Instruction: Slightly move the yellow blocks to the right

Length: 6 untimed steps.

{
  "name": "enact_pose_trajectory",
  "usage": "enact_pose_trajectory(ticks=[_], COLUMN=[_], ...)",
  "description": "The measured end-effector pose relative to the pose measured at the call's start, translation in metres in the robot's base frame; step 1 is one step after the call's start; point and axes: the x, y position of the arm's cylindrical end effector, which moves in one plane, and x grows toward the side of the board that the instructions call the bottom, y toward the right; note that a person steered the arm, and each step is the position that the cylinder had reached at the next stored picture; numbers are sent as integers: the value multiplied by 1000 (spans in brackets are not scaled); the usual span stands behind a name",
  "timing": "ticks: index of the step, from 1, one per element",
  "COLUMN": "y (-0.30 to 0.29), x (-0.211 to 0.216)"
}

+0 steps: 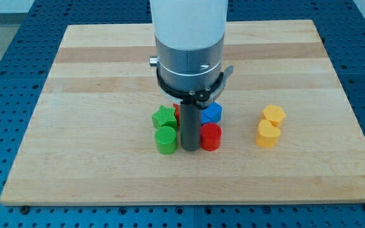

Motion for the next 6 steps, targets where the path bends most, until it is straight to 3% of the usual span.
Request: enact_pose_trajectory(ticks=[2,3,4,6], y=[-4,70,109,85], x=[86,47,-12,-34])
